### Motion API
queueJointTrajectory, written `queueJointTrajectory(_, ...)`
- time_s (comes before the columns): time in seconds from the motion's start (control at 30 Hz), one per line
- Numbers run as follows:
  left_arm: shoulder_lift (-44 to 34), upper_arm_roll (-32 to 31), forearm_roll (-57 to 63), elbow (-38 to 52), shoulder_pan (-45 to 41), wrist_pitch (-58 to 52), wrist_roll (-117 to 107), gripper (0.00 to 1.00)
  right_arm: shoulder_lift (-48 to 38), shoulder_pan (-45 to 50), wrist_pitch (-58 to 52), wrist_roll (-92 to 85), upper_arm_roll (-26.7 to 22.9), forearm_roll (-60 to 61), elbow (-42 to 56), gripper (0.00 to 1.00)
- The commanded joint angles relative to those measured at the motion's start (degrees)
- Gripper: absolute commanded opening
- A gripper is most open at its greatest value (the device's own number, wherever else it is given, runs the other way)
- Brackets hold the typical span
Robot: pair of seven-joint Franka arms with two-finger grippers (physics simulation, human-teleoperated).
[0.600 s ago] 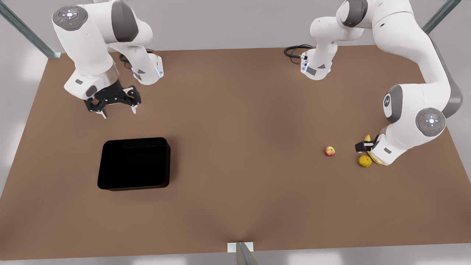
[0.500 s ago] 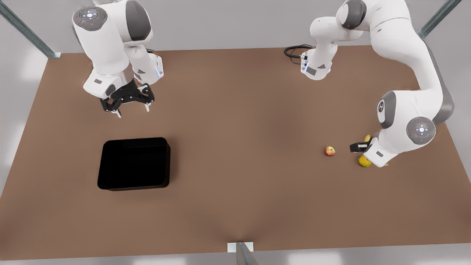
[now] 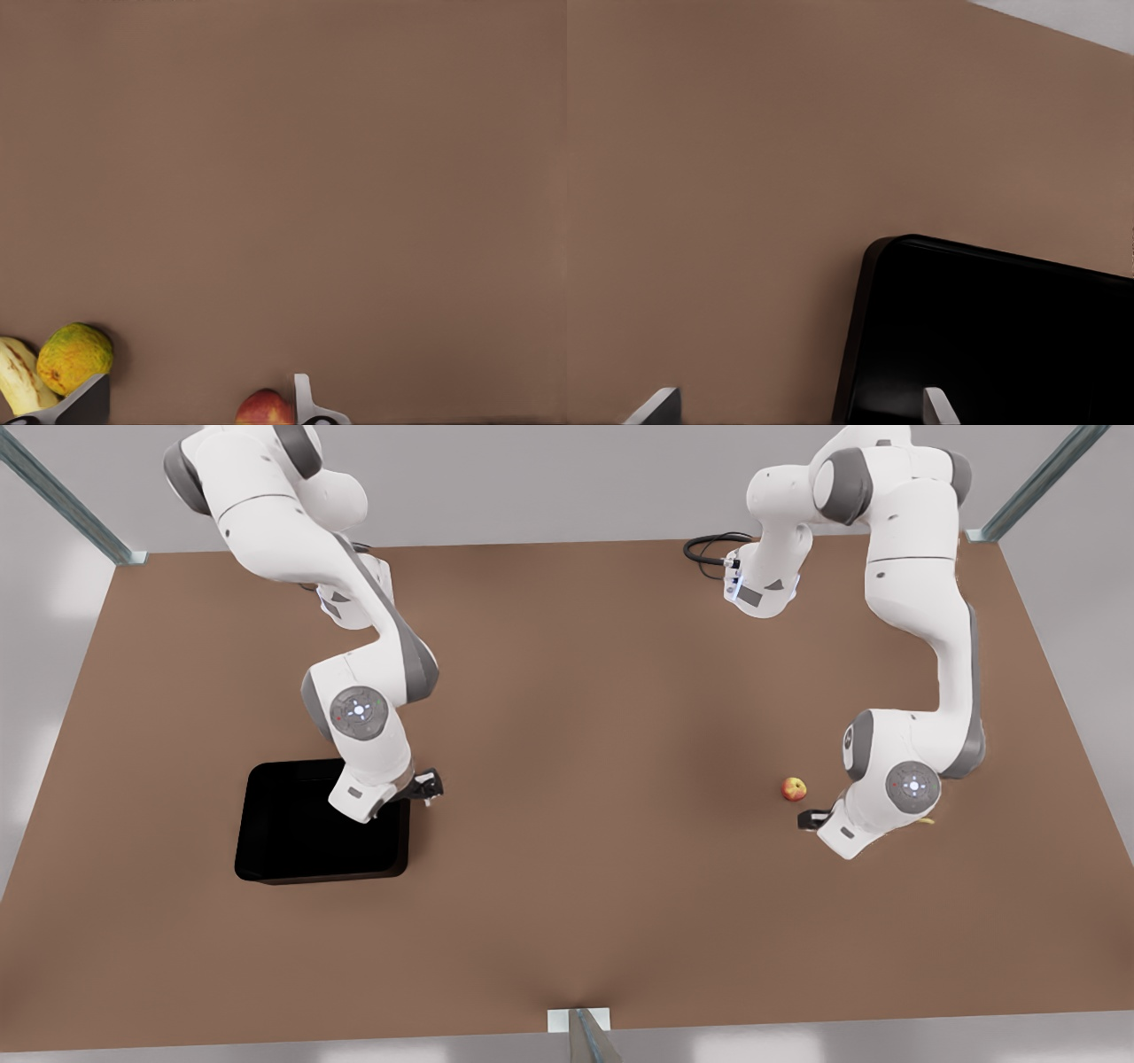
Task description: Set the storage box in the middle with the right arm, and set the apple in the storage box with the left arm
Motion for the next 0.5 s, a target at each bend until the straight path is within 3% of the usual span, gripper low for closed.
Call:
queueJointTrajectory(0.0,-0.01,0.00,0.90,-0.24,-0.21,0.31,-0.02,1.00,-0.29,-0.15,0.08,0.00,0.00,0.00,-0.57,1.00)
queueJointTrajectory(0.13,-2.73,0.00,-4.90,-1.82,-0.56,-0.40,-0.55,1.00,1.12,-0.59,0.96,-0.26,-1.93,0.00,-3.29,1.00)
queueJointTrajectory(0.17,-2.73,0.09,-4.90,-2.00,-0.56,0.04,-0.55,1.00,1.73,-0.68,5.70,-1.06,-3.16,0.00,-5.49,1.00)
queueJointTrajectory(0.27,-5.72,0.18,-4.81,-11.13,-0.91,7.25,-0.38,1.00,3.23,-0.50,12.91,-1.14,-3.25,0.00,-6.90,1.00)
queueJointTrajectory(0.4,-10.64,0.35,-4.11,-25.72,1.46,17.18,10.79,1.00,3.84,-0.77,13.09,-1.14,-3.34,0.00,-7.95,1.00)
queueJointTrajectory(0.47,-10.90,0.35,-4.29,-28.10,1.46,18.06,9.99,1.00,5.69,-1.12,13.88,-1.32,-3.78,0.00,-8.39,1.00)
